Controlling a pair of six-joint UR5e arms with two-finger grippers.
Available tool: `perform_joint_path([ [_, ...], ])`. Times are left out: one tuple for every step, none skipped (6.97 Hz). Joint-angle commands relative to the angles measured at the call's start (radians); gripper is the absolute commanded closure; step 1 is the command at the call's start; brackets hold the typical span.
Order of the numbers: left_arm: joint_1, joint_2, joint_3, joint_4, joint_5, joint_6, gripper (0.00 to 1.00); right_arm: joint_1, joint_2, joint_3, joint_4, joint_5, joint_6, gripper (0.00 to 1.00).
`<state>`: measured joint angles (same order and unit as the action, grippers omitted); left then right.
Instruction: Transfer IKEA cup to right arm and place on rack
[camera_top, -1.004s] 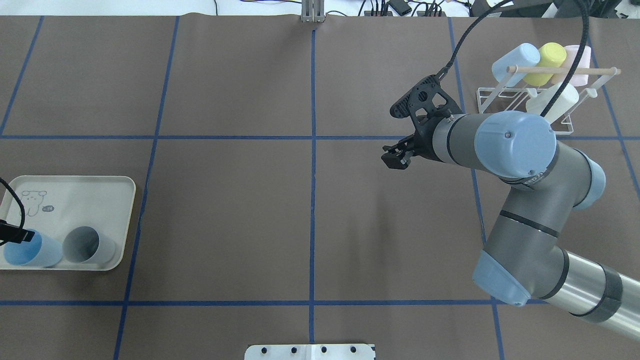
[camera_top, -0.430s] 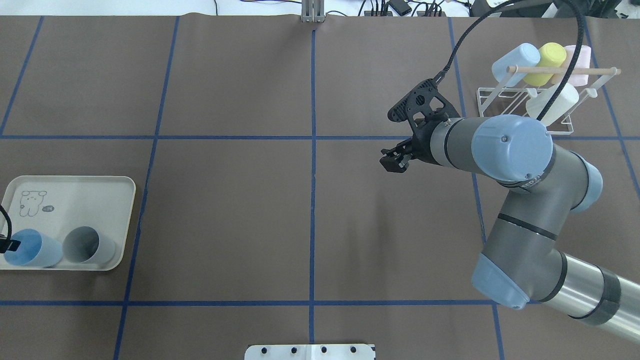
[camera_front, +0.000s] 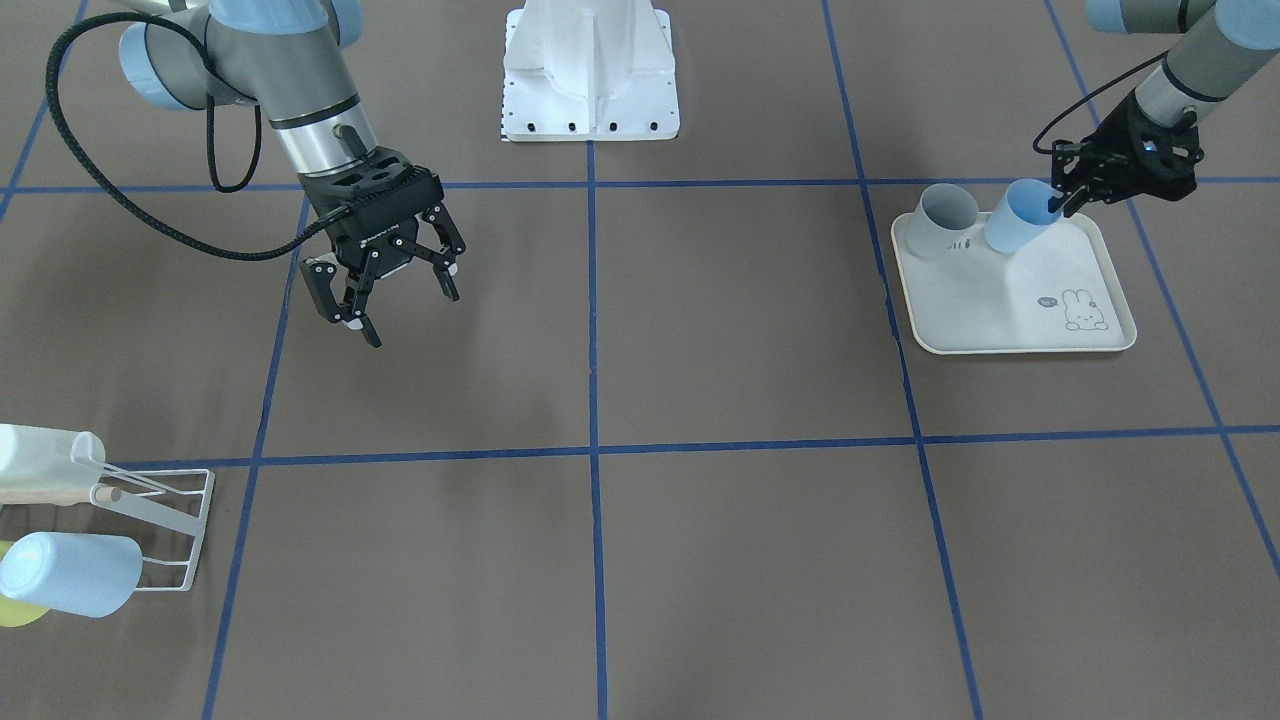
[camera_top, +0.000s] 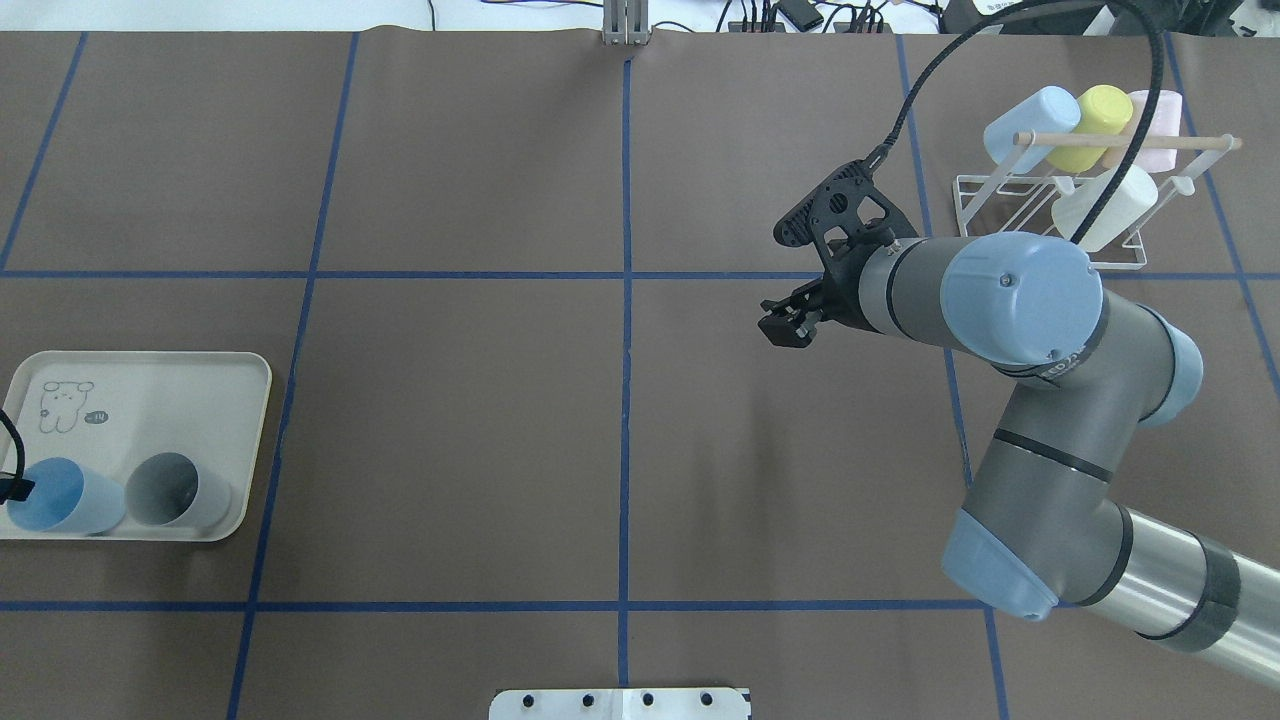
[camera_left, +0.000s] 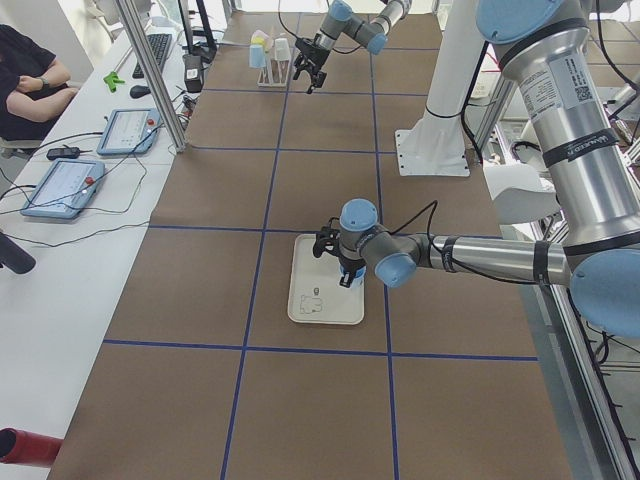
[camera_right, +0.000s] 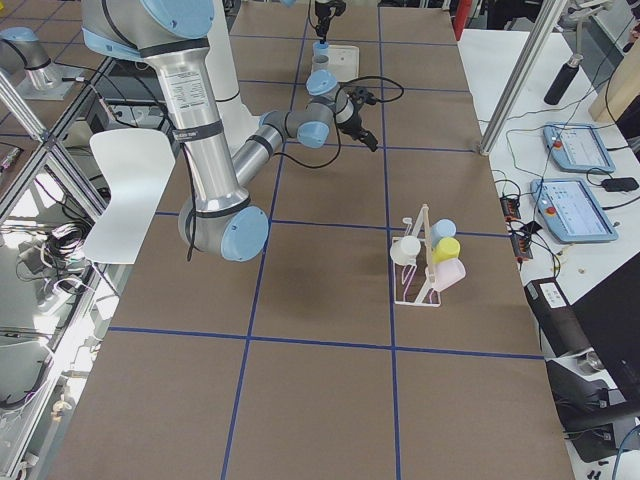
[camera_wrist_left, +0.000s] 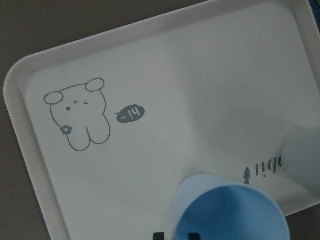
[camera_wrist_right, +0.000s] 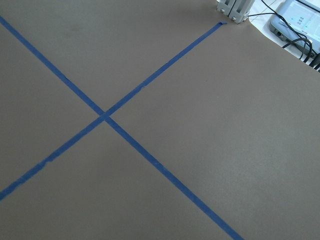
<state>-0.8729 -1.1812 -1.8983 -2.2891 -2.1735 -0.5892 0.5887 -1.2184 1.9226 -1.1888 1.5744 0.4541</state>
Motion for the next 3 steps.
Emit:
perform_joint_path([
  [0.000,-0.009,0.018,-0.001,0.000,0.000,0.71,-0.003,-0.001,-0.001,0.000,-0.001,0.000,0.01],
  [0.000,-0.014,0.018,-0.003,-0.002,-0.001,0.78,-0.003,-0.001,-0.001,0.000,-0.001,0.000,0.01],
  [0.000,-0.015,0.015,-0.003,-0.002,-0.001,0.92,-0.003,-0.001,-0.001,0.000,0.001,0.000,0.01],
])
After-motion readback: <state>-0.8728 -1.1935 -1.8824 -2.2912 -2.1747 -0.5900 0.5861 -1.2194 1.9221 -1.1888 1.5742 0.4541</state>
